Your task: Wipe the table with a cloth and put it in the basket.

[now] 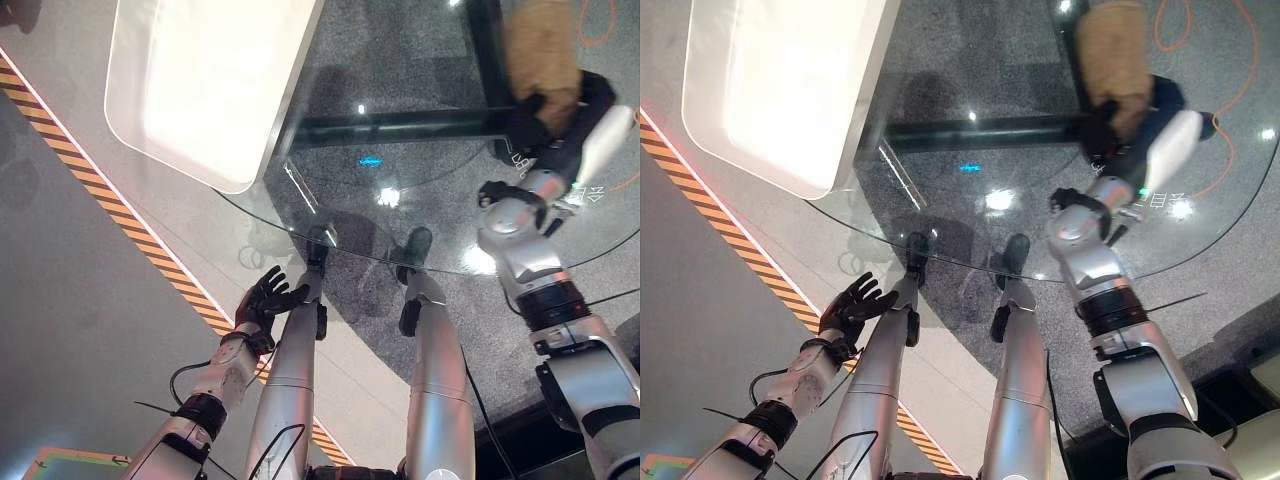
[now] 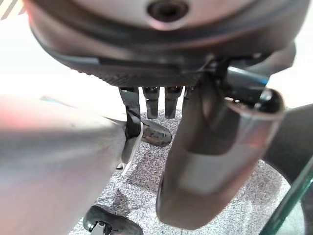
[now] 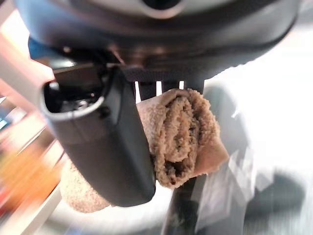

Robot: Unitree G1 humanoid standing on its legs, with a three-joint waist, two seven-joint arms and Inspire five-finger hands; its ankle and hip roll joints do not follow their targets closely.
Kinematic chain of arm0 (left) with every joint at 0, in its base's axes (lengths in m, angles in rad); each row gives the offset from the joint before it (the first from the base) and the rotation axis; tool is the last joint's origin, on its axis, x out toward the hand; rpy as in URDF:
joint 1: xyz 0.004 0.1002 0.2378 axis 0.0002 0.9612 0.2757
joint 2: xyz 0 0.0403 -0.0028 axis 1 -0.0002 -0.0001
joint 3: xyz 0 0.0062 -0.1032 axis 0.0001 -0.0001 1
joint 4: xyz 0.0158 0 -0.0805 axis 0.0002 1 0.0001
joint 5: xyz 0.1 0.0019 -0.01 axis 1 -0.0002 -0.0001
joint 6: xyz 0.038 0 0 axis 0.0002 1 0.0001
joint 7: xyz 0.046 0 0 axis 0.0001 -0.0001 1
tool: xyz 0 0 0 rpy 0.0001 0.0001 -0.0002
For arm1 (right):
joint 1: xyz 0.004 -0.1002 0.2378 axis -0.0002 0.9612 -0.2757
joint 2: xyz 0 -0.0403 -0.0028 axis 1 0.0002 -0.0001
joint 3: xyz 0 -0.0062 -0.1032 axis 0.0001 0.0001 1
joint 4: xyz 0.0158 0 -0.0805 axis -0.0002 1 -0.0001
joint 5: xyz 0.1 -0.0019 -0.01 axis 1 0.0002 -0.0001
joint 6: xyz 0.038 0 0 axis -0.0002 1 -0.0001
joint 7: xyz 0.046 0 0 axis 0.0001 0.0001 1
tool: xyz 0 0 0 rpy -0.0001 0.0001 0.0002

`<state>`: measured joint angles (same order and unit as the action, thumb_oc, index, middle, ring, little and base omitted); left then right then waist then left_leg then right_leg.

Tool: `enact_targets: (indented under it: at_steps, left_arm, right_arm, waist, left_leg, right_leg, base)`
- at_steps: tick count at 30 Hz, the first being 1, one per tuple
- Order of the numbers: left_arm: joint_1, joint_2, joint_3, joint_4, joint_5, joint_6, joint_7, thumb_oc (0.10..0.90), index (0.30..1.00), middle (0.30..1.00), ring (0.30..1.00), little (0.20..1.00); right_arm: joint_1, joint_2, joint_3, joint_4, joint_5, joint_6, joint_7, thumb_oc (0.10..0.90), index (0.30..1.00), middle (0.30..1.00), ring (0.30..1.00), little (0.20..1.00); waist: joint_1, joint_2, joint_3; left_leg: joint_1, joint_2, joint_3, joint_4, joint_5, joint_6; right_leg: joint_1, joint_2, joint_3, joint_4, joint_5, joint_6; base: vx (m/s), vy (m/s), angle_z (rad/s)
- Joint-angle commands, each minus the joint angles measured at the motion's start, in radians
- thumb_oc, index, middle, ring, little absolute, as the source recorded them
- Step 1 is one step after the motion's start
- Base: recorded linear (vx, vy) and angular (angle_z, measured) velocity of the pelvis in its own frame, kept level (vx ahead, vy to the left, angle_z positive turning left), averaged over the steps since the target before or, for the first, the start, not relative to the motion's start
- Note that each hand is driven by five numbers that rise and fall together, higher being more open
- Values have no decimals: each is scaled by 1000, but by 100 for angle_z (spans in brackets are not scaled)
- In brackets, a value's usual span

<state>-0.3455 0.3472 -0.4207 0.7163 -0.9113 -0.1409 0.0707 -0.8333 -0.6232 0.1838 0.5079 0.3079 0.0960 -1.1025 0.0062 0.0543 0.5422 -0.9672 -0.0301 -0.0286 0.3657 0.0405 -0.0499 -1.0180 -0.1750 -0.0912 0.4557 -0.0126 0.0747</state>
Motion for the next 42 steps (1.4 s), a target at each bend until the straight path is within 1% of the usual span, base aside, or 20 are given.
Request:
enact_targets:
  at_steps: [1, 2, 4, 6, 12, 16, 17, 19, 23, 24, 25, 27, 29, 30, 31, 32, 33, 35, 38, 42]
  left_arm:
    - [133, -63, -51, -57, -30, -6, -48, 800, 900, 900, 900, 900]
    - [133, -61, -52, -61, -32, -4, -48, 800, 900, 900, 900, 900]
    - [132, -61, -53, -65, -32, 0, -51, 800, 900, 900, 900, 900]
    - [131, -61, -55, -67, -31, 2, -51, 800, 900, 900, 900, 900]
    - [118, -73, -62, -60, -36, 0, -48, 800, 900, 900, 900, 900]
    - [110, -82, -65, -55, -31, 3, -40, 800, 900, 900, 900, 900]
    - [111, -85, -62, -46, -27, -1, -46, 800, 900, 900, 900, 900]
    - [110, -86, -57, -38, -27, -3, -54, 800, 900, 900, 900, 900]
    - [112, -92, -45, -34, -17, -4, -61, 800, 900, 900, 900, 900]
    - [113, -93, -42, -33, -15, -4, -61, 800, 900, 900, 900, 900]
    - [113, -94, -41, -33, -14, -4, -60, 800, 900, 900, 900, 900]
    - [110, -100, -32, -32, -3, -2, -60, 800, 900, 900, 900, 900]
    - [108, -104, -29, -30, 3, -3, -59, 800, 900, 900, 900, 900]
    - [107, -109, -25, -28, 11, -4, -59, 800, 900, 900, 900, 900]
    - [105, -111, -22, -28, 15, -3, -58, 800, 900, 900, 900, 900]
    - [105, -111, -21, -27, 16, -3, -58, 800, 900, 900, 900, 900]
    - [104, -113, -15, -27, 20, -1, -62, 800, 900, 900, 900, 900]
    - [106, -114, -11, -27, 27, 2, -64, 800, 900, 900, 900, 900]
    - [109, -118, -11, -21, 40, 1, -72, 800, 900, 900, 900, 900]
    - [104, -124, -15, -22, 42, -1, -69, 800, 900, 900, 900, 900]
  right_arm:
    - [81, -152, -58, -30, 8, -101, -163, 100, 300, 300, 300, 200]
    - [79, -154, -63, -26, 10, -109, -169, 100, 300, 300, 300, 200]
    - [81, -153, -70, -24, 10, -157, -164, 100, 300, 300, 300, 200]
    - [80, -148, -71, -29, -9, -168, -159, 100, 300, 300, 300, 200]
    - [48, -139, -37, -79, -63, -150, -114, 100, 300, 300, 300, 200]
    - [26, -131, -3, -101, -113, -118, -67, 100, 300, 300, 300, 200]
    - [11, -129, 23, -126, -131, -100, -34, 100, 300, 300, 300, 200]
    - [2, -126, 37, -137, -152, -91, -9, 100, 300, 300, 300, 200]
    - [5, -111, 62, -188, -213, -78, 127, 100, 300, 300, 300, 200]
    - [11, -107, 72, -203, -231, -63, 177, 100, 300, 300, 300, 200]
    - [14, -103, 80, -212, -235, -63, 195, 100, 300, 300, 300, 200]
    - [38, -79, 105, -249, -254, -65, 286, 100, 300, 300, 300, 200]
    - [54, -59, 116, -265, -239, -81, 335, 100, 300, 300, 300, 200]
    - [78, -33, 128, -286, -257, -102, 409, 100, 300, 300, 300, 200]
    - [93, -19, 140, -304, -275, -106, 448, 100, 300, 300, 300, 200]
    - [96, -16, 143, -308, -278, -107, 459, 100, 300, 300, 300, 200]
    - [118, 6, 166, -329, -288, -113, 504, 100, 300, 300, 300, 200]
    - [133, 25, 183, -340, -285, -120, 531, 100, 300, 300, 300, 200]
    - [163, 77, 231, -359, -293, -136, 600, 100, 300, 300, 300, 200]
    - [177, 106, 273, -360, -317, -135, 646, 100, 300, 300, 300, 200]
  waist:
    - [-14, 46, -22]
    - [-15, 46, -22]
    - [-16, 48, -22]
    - [-16, 49, -22]
    - [-17, 52, -22]
    - [-15, 53, -22]
    - [-12, 53, -22]
    - [-11, 52, -22]
    - [-11, 50, -22]
    - [-11, 49, -22]
    - [-12, 48, -22]
    - [-12, 44, -22]
    - [-12, 42, -22]
    - [-14, 39, -22]
    - [-15, 37, -22]
    - [-15, 36, -22]
    - [-15, 35, -22]
    - [-14, 34, -22]
    - [-12, 31, -22]
    - [-12, 32, -22]
  left_leg:
    - [7, -39, 111, 15, -50, 39]
    - [10, -38, 112, 11, -50, 39]
    - [13, -39, 112, 8, -49, 38]
    - [14, -40, 113, 7, -48, 38]
    - [13, -41, 115, 2, -45, 37]
    - [12, -43, 115, 0, -43, 38]
    - [12, -43, 117, -3, -41, 38]
    - [14, -43, 118, -7, -39, 37]
    - [14, -45, 118, -4, -41, 37]
    - [13, -45, 118, -3, -41, 38]
    - [13, -45, 118, -4, -40, 38]
    - [10, -46, 118, -4, -39, 39]
    - [8, -47, 119, -3, -38, 39]
    - [5, -48, 119, -2, -38, 39]
    - [4, -48, 119, -2, -38, 39]
    - [4, -48, 120, -3, -37, 39]
    - [2, -48, 120, -2, -36, 39]
    - [1, -49, 120, -3, -34, 38]
    - [-2, -50, 118, -3, -31, 37]
    - [-6, -50, 118, -1, -30, 36]
  right_leg:
    - [18, 110, 2, -119, 101, 20]
    - [22, 109, 1, -123, 101, 19]
    - [27, 108, 0, -129, 102, 19]
    - [28, 107, 1, -133, 104, 19]
    - [28, 106, 5, -138, 104, 19]
    - [26, 105, 6, -141, 105, 19]
    - [28, 103, 2, -144, 103, 19]
    - [32, 102, 0, -146, 102, 19]
    - [29, 102, 1, -140, 100, 20]
    - [28, 102, 0, -138, 99, 21]
    - [27, 102, 0, -137, 99, 21]
    - [25, 101, -2, -136, 97, 20]
    - [22, 101, -5, -134, 97, 20]
    - [20, 100, -6, -133, 96, 20]
    - [19, 99, -8, -133, 96, 20]
    - [19, 99, -8, -133, 96, 20]
    - [18, 97, -11, -132, 95, 21]
    - [18, 95, -13, -133, 95, 20]
    - [14, 93, -18, -127, 94, 19]
    - [11, 91, -19, -123, 91, 18]
  base:
    - [-16, -7, -6]
    - [-16, -1, -9]
    - [-14, 1, -10]
    - [-5, 5, -6]
    - [-5, 19, -4]
    - [0, 0, 0]
    - [0, 0, 0]
    - [0, 0, 0]
    - [0, 0, 0]
    - [0, 0, 0]
    - [0, 0, 0]
    - [0, 0, 0]
    - [0, 0, 0]
    - [0, 0, 0]
    - [0, 0, 0]
    - [0, 0, 0]
    - [0, 0, 0]
    - [0, 0, 0]
    - [0, 0, 0]
    - [0, 0, 0]
